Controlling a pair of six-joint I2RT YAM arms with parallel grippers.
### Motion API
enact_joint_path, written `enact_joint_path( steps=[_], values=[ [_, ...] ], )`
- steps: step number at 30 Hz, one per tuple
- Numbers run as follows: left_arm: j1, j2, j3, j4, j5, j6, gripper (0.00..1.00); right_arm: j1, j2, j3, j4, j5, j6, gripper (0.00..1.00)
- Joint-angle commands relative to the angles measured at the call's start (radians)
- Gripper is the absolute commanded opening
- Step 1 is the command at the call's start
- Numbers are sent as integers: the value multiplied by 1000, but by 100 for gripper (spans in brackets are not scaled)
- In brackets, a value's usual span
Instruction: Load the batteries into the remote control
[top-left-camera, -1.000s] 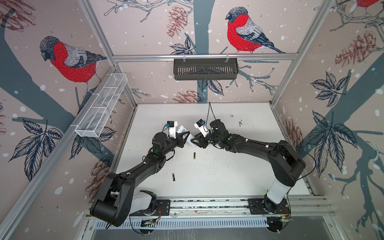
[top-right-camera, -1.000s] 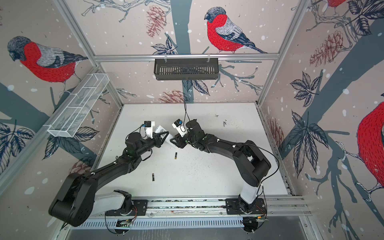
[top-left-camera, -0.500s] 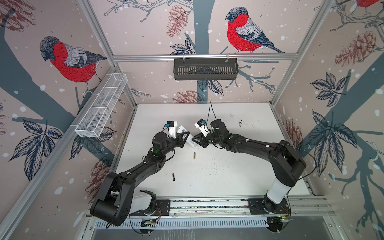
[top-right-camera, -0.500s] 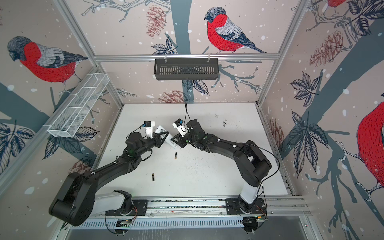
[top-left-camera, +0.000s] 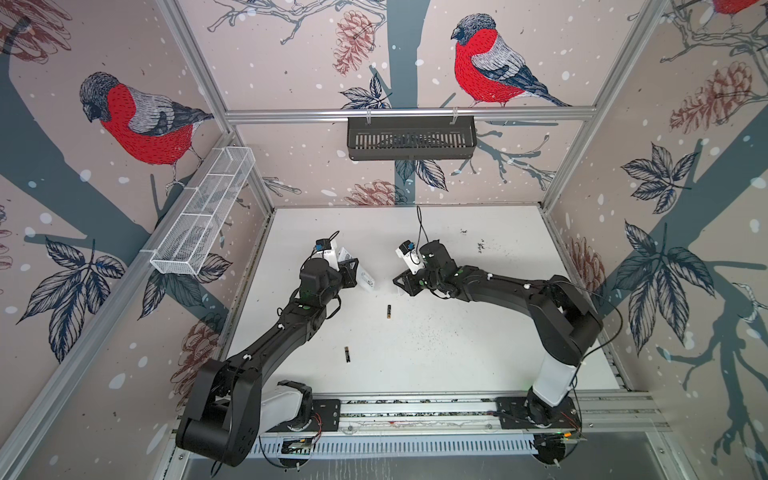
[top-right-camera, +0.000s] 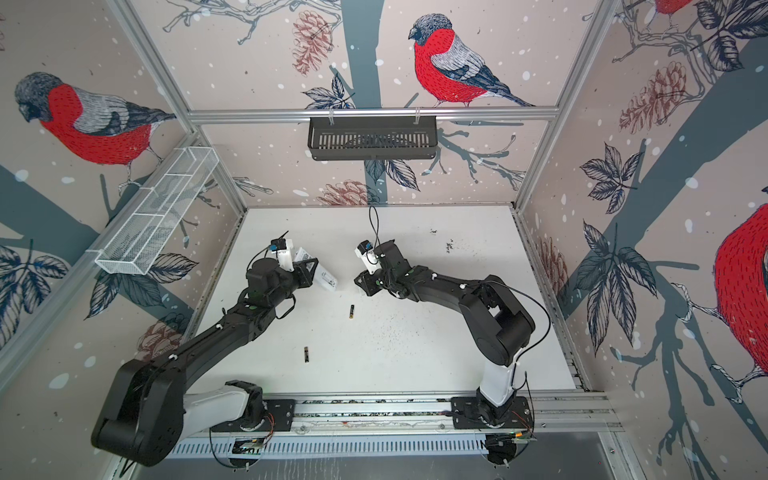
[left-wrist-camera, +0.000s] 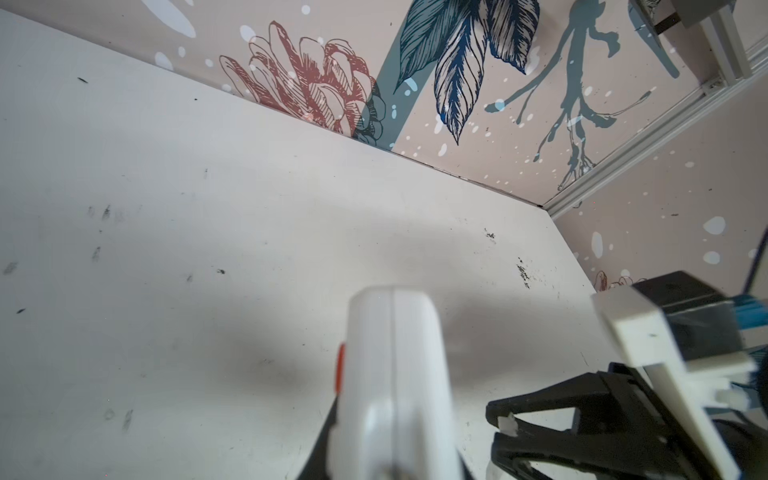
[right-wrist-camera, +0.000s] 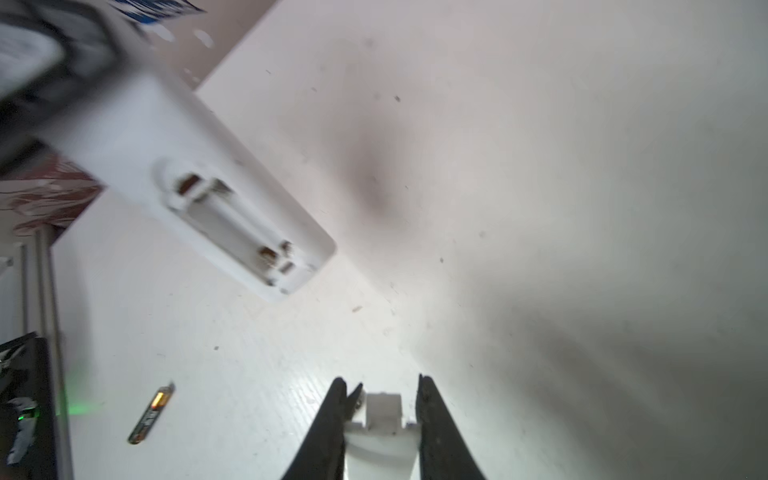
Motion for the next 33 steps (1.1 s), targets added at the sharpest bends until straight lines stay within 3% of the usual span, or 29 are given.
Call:
enact_joint_path(
  steps=[1,4,15,22,33],
  values=[
    [2,-38,25,-121,-50,19,0,1,60,57,-220,186,68,26],
    [5,-78,37,-185,-61,34,0,13,81,52,-263,261,109,26],
    [5,-206,37,-316,-81,66,0,39,108,40,-290,350,174,35],
    [6,-242,40,-350,-99,77,0,102,85,78,-311,419,163,58],
    [7,-256,36,-349,-131,68,0,219,93,104,-316,388,242,59]
  ],
)
